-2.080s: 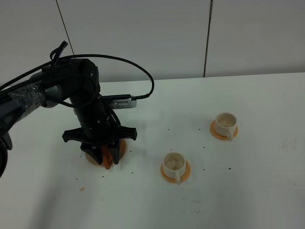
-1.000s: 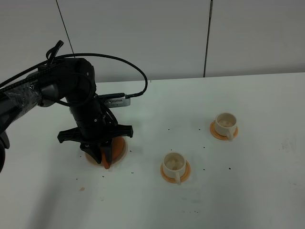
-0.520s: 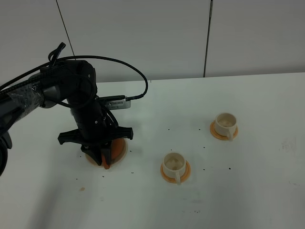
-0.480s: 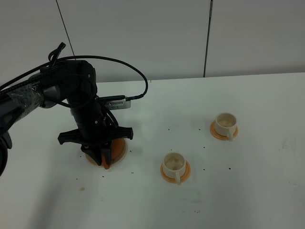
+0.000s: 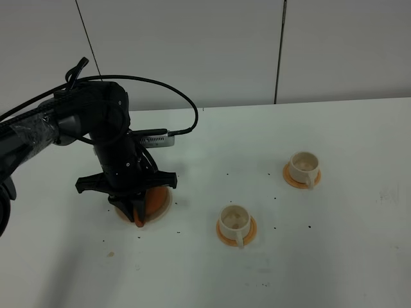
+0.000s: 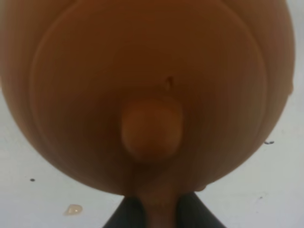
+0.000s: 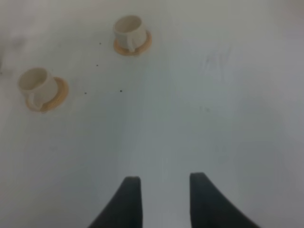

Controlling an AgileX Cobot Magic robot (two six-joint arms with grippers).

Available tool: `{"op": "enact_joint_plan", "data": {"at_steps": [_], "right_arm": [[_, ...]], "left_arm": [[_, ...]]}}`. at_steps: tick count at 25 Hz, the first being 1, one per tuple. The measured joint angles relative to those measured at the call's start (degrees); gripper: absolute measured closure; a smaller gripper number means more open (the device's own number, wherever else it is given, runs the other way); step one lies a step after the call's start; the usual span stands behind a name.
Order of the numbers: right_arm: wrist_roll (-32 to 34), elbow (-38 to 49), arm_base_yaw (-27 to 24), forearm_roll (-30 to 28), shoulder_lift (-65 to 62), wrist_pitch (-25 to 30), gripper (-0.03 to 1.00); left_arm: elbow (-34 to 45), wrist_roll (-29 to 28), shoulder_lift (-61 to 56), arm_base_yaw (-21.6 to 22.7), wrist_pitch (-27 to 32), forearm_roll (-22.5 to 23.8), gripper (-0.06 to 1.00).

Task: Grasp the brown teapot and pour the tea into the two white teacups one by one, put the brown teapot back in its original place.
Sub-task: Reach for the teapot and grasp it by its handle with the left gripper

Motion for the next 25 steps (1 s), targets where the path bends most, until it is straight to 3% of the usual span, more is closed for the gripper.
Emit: {"op": "enact_joint_plan", "data": {"at_steps": [25], "right_arm": [[0.00, 0.00, 0.00, 0.00, 0.00, 0.00, 0.72]], "left_arm": [[0.00, 2.26, -1.11, 0.00, 0.00, 5.23, 0.77]]}}
